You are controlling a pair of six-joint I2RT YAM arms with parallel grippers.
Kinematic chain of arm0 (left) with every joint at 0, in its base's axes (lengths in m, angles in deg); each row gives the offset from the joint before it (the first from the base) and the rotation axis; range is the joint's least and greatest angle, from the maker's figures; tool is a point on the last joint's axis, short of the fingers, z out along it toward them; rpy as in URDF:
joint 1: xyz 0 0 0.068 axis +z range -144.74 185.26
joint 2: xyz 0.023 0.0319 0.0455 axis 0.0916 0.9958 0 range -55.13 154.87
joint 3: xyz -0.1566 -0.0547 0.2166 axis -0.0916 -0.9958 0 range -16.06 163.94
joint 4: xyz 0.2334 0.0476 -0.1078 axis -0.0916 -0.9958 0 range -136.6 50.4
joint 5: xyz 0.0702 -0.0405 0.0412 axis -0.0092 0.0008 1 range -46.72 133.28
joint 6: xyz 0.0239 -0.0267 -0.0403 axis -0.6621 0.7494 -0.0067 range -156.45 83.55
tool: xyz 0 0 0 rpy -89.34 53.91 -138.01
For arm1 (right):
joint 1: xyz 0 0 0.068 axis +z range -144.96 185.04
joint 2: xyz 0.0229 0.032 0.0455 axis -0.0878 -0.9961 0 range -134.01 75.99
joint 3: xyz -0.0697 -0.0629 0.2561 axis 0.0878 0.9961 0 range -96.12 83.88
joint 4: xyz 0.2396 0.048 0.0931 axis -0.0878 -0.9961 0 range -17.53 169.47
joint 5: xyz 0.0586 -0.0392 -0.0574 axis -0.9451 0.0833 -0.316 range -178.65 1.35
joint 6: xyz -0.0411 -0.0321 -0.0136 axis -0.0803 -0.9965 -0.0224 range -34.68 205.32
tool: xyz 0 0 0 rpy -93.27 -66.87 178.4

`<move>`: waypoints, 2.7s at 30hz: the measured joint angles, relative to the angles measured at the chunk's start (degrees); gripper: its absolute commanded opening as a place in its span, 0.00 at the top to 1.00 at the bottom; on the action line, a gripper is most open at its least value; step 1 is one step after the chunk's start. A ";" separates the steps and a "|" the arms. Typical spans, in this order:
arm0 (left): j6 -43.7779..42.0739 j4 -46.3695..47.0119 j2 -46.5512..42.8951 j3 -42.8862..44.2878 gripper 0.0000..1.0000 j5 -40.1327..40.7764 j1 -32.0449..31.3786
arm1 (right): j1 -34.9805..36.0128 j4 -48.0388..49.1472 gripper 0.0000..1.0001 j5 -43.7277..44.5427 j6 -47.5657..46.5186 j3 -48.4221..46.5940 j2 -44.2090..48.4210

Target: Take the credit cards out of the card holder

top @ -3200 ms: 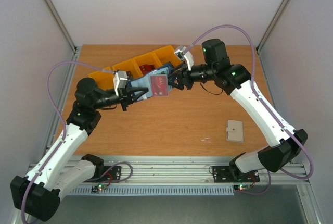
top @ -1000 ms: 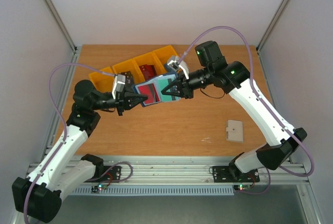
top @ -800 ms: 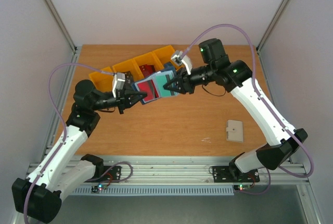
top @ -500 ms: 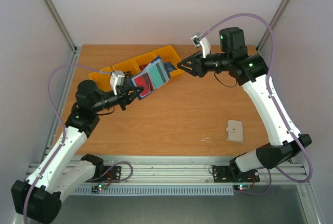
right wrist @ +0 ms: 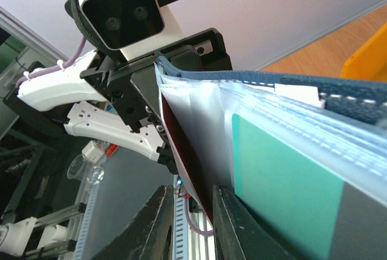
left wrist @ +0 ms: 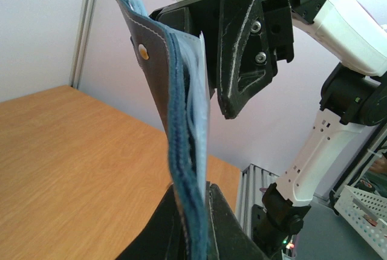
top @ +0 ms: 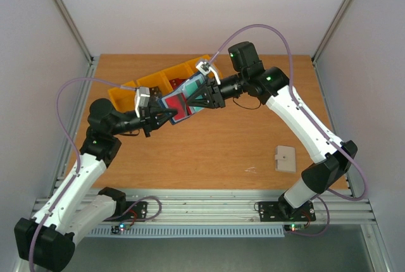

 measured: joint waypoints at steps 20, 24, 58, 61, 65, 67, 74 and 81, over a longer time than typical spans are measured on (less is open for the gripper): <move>1.81 1.22 0.96 0.00 0.93 -2.67 0.07 | 1.11 -0.57 0.99 0.11 -2.73 1.18 -0.44; 2.62 1.38 0.94 0.00 0.87 -2.47 0.04 | 0.68 -0.55 0.99 -0.37 -2.97 1.25 -0.44; 2.56 0.55 0.35 0.00 1.00 1.62 -0.24 | -2.71 -9.05 0.99 0.68 -7.32 -0.83 1.22; 2.08 -3.17 -0.61 0.00 1.00 7.43 -0.33 | -4.66 -9.86 0.99 2.69 -7.28 -0.94 1.42; 0.57 -10.19 -1.73 -0.02 1.00 20.83 -0.20 | -8.15 -12.22 0.99 9.11 -5.42 -4.85 0.37; -0.66 -14.03 -2.05 -0.20 1.00 28.50 0.09 | -8.63 -13.35 0.99 13.49 -3.69 -9.92 -1.66; -3.87 -22.47 -6.47 -2.60 1.00 47.04 2.27 | -5.57 -15.32 0.99 35.28 3.85 -26.49 -14.73; -3.78 -23.91 -13.27 -5.53 1.00 55.19 5.62 | 0.04 -19.04 0.99 53.81 7.74 -47.06 -36.13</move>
